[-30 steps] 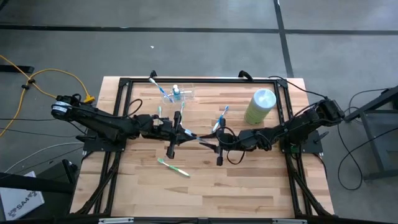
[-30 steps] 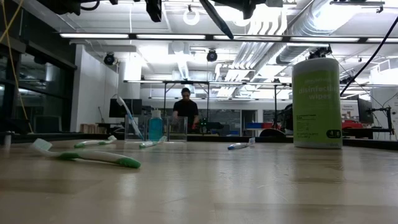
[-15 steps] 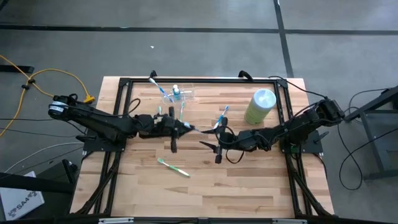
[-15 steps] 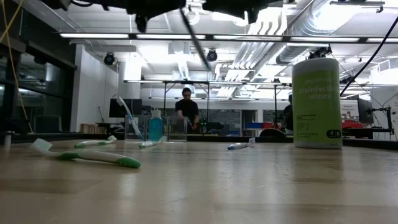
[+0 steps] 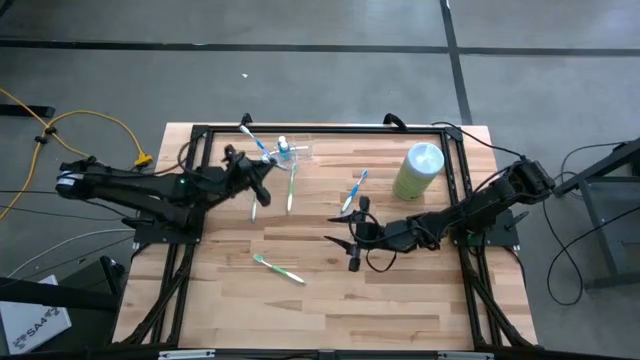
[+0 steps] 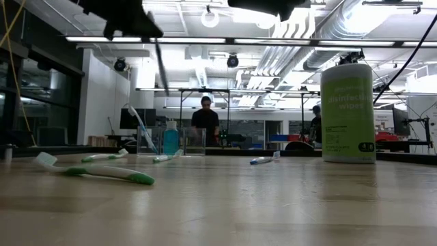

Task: Pick & Place toothbrushing station
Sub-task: Put the bottom blue toothbrush into the left section of the transparent organizer

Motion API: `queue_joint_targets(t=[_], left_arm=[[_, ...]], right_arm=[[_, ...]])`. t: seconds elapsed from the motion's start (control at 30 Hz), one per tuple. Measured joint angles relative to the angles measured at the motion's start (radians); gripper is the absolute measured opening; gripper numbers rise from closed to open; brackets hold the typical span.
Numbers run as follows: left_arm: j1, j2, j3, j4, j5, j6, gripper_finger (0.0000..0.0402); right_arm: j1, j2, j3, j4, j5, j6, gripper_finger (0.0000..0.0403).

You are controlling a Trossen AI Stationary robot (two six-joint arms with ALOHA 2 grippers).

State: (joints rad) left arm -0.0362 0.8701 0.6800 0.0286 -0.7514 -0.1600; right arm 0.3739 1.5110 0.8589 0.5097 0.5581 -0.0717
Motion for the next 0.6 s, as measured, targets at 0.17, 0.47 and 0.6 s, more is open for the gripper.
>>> queue_joint_targets(t=[0.17, 0.47, 0.6], left_arm=[[0.129, -0.022, 0.000, -0.122, 0.001, -0.083, 0.0007], [0.347, 0.001, -0.005, -0.120, 0.136, -0.085, 0.0008], [0.417, 0.028, -0.041, -0.070, 0.153, -0.084, 0.0006]], right_arm=[[0.008, 0.000, 0.000, -0.006, -0.007, 0.023, 0.0183], [0.006, 0.000, 0.000, -0.007, -0.010, 0.023, 0.0183], [0.006, 0.000, 0.000, -0.007, -0.010, 0.023, 0.0183]])
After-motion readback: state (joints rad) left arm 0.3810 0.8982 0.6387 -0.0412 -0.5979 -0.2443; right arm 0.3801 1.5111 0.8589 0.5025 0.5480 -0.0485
